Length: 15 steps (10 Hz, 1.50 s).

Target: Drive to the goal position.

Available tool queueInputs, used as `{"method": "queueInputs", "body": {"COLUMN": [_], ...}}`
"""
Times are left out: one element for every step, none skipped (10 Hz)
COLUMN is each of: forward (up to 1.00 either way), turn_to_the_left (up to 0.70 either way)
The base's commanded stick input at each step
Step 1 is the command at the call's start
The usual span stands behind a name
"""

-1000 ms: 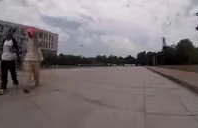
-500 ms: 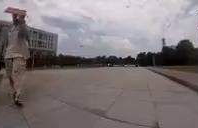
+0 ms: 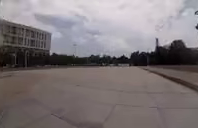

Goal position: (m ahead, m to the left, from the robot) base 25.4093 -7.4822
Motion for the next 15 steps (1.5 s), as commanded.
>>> {"method": "queueInputs", "body": {"forward": [0.7,0.7,0.7,0.7,0.7,0.7,0.7,0.7,0.7,0.7,0.7,0.7,0.7,0.7,0.7], "turn_to_the_left": [0.0,0.0,0.0,0.0,0.0,0.0,0.0,0.0,0.0,0.0,0.0,0.0,0.0,0.0,0.0]}}
